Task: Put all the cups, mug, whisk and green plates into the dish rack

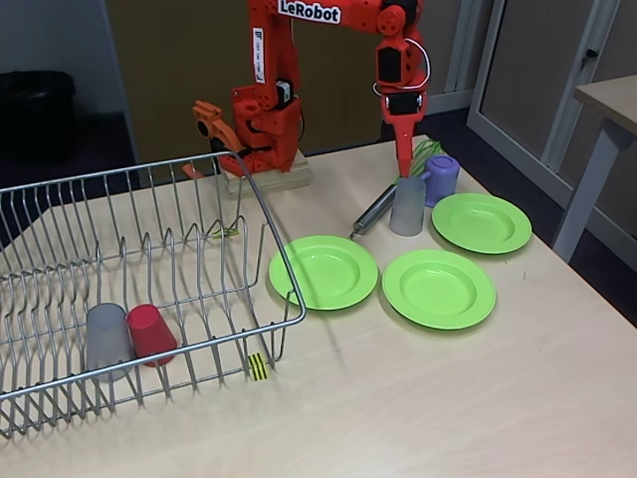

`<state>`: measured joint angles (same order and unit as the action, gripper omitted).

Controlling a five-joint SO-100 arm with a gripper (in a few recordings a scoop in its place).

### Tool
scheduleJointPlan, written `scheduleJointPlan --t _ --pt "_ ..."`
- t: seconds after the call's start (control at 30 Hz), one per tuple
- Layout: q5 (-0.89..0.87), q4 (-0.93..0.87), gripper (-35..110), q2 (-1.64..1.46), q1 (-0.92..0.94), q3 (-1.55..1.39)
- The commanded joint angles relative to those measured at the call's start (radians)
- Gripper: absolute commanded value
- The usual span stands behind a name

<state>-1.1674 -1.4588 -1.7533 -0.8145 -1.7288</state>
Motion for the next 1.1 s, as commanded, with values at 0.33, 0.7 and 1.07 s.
scheduleJointPlan --t 0.33,0.7,1.07 --pt "-0.152 0.373 36 -0.063 -0.153 -0.324" --pt "-0.179 0.477 37 0.000 -0.184 -0.350" --pt "-0.193 0.541 37 0.008 -0.196 -0.397"
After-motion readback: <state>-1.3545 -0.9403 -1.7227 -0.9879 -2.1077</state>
